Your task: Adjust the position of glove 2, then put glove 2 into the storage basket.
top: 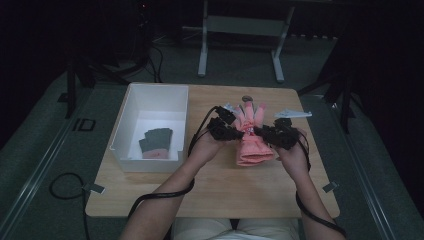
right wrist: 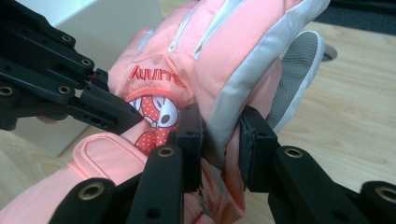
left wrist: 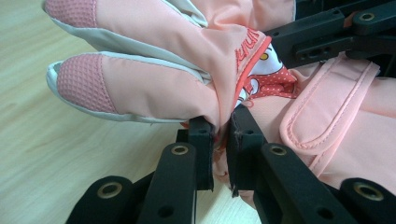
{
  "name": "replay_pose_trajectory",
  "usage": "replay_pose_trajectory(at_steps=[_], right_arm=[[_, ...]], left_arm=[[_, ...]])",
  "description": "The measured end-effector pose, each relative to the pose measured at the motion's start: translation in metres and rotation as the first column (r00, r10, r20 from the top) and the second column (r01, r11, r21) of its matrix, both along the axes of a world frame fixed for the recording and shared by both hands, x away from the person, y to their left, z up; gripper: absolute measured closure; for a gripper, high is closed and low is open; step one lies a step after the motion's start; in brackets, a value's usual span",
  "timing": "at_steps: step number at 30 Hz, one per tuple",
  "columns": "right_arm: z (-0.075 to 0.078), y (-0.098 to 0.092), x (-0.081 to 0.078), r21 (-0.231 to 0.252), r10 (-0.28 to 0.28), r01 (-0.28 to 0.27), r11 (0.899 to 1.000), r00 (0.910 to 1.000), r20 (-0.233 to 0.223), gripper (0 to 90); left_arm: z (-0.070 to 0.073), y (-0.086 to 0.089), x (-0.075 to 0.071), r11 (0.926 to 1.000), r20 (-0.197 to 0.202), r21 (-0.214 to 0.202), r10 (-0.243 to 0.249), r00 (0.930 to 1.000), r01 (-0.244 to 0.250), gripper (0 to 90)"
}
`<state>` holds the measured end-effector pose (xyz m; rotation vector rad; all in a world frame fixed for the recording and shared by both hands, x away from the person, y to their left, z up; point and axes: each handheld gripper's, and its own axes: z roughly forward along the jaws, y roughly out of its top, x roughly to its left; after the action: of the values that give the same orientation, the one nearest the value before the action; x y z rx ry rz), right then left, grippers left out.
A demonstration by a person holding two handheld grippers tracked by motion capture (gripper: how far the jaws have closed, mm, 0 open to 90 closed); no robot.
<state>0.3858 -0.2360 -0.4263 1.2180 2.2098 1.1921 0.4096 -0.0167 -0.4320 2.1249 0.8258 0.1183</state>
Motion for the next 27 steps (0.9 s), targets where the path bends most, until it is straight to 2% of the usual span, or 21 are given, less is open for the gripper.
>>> replay_pose_trajectory(at_steps=[7,10,13,15,20,27], right_arm=[[0.016,0.011,0.0,0.025,0.02,-0.021,0.999,0.9996,0.022,72.7],[0.025,0.021,0.002,0.045,0.03,-0.031,0.999,0.9989,0.036,72.7],[0.028,0.024,0.002,0.05,0.033,-0.035,0.998,0.9986,0.041,72.6],[0.038,0.035,0.007,0.055,0.049,-0.053,0.997,0.997,0.059,72.6],[0.052,0.056,0.01,0.05,0.081,-0.085,0.995,0.9935,0.08,72.7],[0.063,0.081,0.013,0.08,0.119,-0.126,0.989,0.9884,0.095,72.7]], left_arm=[[0.02,0.014,-0.001,0.9999,0.02,0.012,-0.001,0.9998,0.0,81.6],[0.034,0.026,-0.002,0.9996,0.036,0.027,0.005,0.9993,-0.006,81.6],[0.038,0.03,-0.003,0.9994,0.049,0.031,0.014,0.9987,-0.015,81.7],[0.047,0.042,-0.004,0.9992,0.057,0.014,0.037,0.9977,-0.038,81.7],[0.062,0.063,-0.007,0.9978,0.071,0.033,0.056,0.9959,-0.058,81.7],[0.08,0.088,-0.013,0.9939,0.089,0.059,0.087,0.9922,-0.093,81.7]])
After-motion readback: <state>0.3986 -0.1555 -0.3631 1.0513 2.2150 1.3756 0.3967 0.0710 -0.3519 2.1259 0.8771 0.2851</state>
